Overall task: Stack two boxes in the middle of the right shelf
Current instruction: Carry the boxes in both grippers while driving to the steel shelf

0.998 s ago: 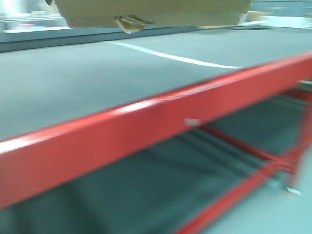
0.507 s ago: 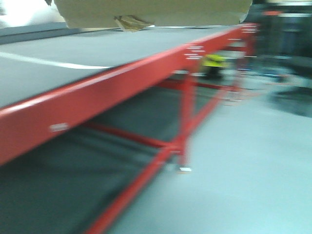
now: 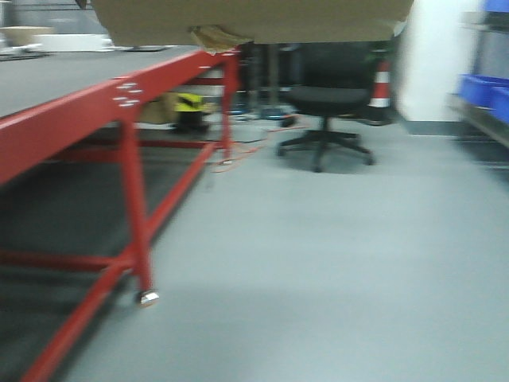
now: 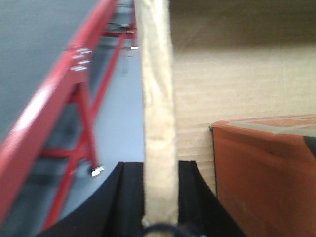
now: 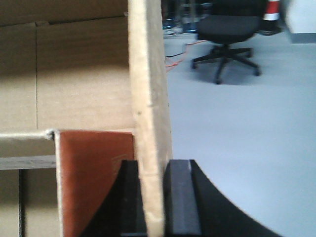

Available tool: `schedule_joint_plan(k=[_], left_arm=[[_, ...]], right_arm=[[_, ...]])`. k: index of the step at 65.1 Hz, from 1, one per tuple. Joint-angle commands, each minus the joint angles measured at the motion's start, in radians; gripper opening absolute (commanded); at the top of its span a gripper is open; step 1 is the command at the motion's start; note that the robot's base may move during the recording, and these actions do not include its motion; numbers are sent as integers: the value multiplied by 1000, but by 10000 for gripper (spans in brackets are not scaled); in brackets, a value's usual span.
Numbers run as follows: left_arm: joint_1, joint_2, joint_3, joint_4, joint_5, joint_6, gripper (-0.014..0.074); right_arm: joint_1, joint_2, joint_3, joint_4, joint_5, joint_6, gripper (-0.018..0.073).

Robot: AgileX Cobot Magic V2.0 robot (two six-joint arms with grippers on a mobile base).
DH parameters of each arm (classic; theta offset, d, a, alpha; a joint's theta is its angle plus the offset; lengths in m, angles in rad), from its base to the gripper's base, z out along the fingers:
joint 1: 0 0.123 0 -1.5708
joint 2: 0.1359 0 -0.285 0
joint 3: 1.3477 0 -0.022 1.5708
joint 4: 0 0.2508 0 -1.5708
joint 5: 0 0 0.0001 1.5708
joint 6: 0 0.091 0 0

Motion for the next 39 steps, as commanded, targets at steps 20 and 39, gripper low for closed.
schedule_joint_plan(k=[20, 39], left_arm=[[5, -17, -13, 27, -26, 2, -111], [5, -17, -13, 32, -26, 2, -111]], right_arm=[[-11, -13, -18, -29, -53, 7, -153], [-11, -13, -18, -29, -53, 7, -153]])
